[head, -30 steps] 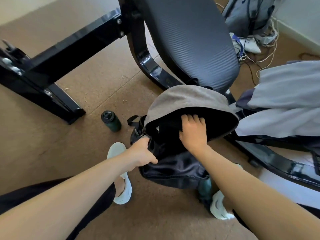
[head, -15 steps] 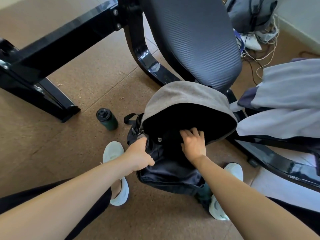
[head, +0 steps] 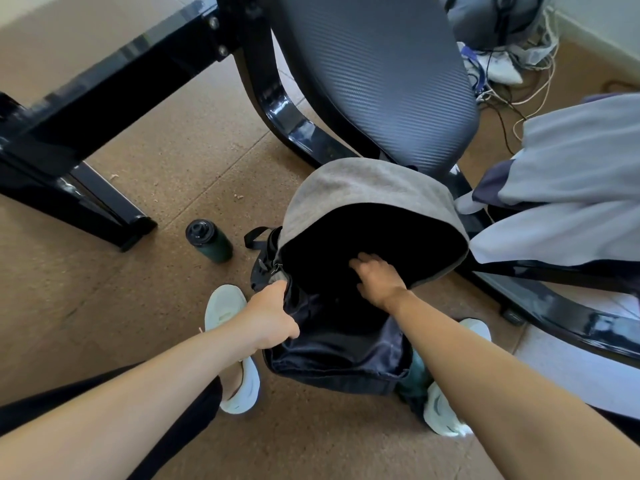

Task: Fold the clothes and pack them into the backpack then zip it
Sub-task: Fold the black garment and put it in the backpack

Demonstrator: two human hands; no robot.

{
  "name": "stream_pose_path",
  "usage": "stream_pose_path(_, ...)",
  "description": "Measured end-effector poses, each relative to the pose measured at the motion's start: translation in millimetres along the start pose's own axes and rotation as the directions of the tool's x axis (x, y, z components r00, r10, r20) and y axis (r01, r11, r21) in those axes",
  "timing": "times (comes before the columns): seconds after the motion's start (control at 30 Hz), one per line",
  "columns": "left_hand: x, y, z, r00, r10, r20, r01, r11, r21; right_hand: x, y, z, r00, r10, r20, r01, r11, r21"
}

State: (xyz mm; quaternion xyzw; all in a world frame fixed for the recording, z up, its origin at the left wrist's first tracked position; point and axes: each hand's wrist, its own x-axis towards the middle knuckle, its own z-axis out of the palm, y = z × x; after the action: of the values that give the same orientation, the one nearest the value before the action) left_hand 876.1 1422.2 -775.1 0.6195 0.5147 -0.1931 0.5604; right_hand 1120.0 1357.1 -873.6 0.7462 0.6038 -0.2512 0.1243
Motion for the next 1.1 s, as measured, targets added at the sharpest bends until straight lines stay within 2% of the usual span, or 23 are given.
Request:
stream_pose_path(0.07, 2.4, -0.6, -1.5, 1.0, -0.005, -0.014, 0.005, 1.0, 0.001, 4.2, -2.9, 5.2, 0.988, -0.033, -0.15, 0.032, 0.999, -0.012)
stream_pose_path(0.1, 4.2, -0.8, -2.2, 1.0, -0.007, -0.02, 0.007, 1.0, 0.0, 6.2, -4.3, 9.5, 0.991, -0.056, -0.124, 0.051, 0.998, -0.039)
stream_pose_path(0.2, 7.9, -2.2, -3.2, 1.0, -0.016, -0.015, 0.016, 1.0, 0.004, 11.5, -2.1, 24.5, 0.973, -0.052, 0.227, 0.067, 0.996, -0.061)
stream_pose_path(0.23, 8.6, -2.1, -2.9, 1.0, -0.012, -0.01, 0.012, 1.0, 0.002, 11.7, 0.0, 25.7, 0.955, -0.046, 0.293, 0.057, 0.998, -0.028)
stream_pose_path(0.27, 8.9, -1.3, -2.2, 1.0, -0.005, -0.01, 0.005, 1.0, 0.002, 10.9, 2.9, 26.2, 0.952, -0.047, 0.302, 0.042, 0.999, 0.022)
stream_pose_path(0.37, 8.6, 0.8, -0.6, 1.0, 0.0, -0.026, 0.0, 1.0, -0.007, -6.2, 8.9, 22.2, 0.979, -0.053, 0.195, 0.036, 0.995, 0.09)
stream_pose_path(0.47, 9.6, 3.0, -1.3, 0.999, 0.019, -0.049, -0.022, 0.999, -0.046, -42.2, 13.2, 8.8, 0.994, -0.098, 0.054, 0.09, 0.987, 0.134)
stream_pose_path(0.53, 7.8, 8.0, -1.8, 0.997, 0.027, -0.068, -0.032, 0.998, -0.061, -69.7, 17.3, -5.9, 0.977, -0.108, -0.184, 0.135, 0.981, 0.14)
stream_pose_path(0.57, 7.0, 11.6, -2.0, 0.996, 0.026, -0.086, -0.033, 0.997, -0.075, -81.9, 18.8, -13.8, 0.926, -0.085, -0.368, 0.135, 0.984, 0.112)
stream_pose_path(0.63, 4.3, 19.7, -0.2, 0.988, 0.045, -0.146, -0.06, 0.993, -0.098, -99.5, 22.5, -32.8, 0.723, 0.045, -0.689, 0.03, 0.995, 0.097)
stream_pose_path(0.67, 2.0, 24.4, 1.3, 0.984, 0.053, -0.172, -0.072, 0.992, -0.106, -103.6, 26.4, -45.3, 0.625, 0.151, -0.766, -0.058, 0.987, 0.147)
stream_pose_path(0.7, 0.3, 27.9, 2.7, 0.979, 0.056, -0.194, -0.081, 0.989, -0.122, -103.3, 32.6, -58.7, 0.562, 0.267, -0.783, -0.14, 0.964, 0.228)
stream_pose_path(0.73, -0.9, 30.4, 4.2, 0.977, 0.053, -0.208, -0.084, 0.986, -0.142, -99.4, 41.2, -71.2, 0.542, 0.373, -0.753, -0.201, 0.928, 0.315)
stream_pose_path(0.77, -1.4, 33.0, 5.7, 0.976, 0.047, -0.212, -0.084, 0.982, -0.169, -93.1, 51.3, -82.1, 0.567, 0.449, -0.691, -0.242, 0.892, 0.382)
stream_pose_path(0.83, -2.0, 37.4, 7.9, 0.977, 0.045, -0.208, -0.091, 0.971, -0.22, -78.6, 67.9, -101.7, 0.69, 0.501, -0.523, -0.262, 0.846, 0.465)
stream_pose_path(0.9, -1.7, 42.9, 7.6, 0.977, 0.037, -0.21, -0.091, 0.964, -0.252, -67.4, 76.4, -117.4, 0.783, 0.461, -0.417, -0.225, 0.835, 0.501)
stream_pose_path(0.93, -0.5, 45.8, 6.7, 0.976, 0.043, -0.213, -0.1, 0.96, -0.263, -63.8, 78.3, -125.3, 0.782, 0.457, -0.424, -0.202, 0.829, 0.522)
stream_pose_path(0.97, 0.1, 50.4, 5.5, 0.975, 0.047, -0.219, -0.109, 0.954, -0.281, -62.3, 80.3, -133.2, 0.75, 0.482, -0.452, -0.182, 0.809, 0.559)
stream_pose_path(1.1, 3.5, 73.0, -2.5, 0.97, 0.009, -0.241, -0.114, 0.897, -0.426, -70.2, 87.5, -167.0, 0.575, 0.661, -0.482, -0.003, 0.591, 0.807)
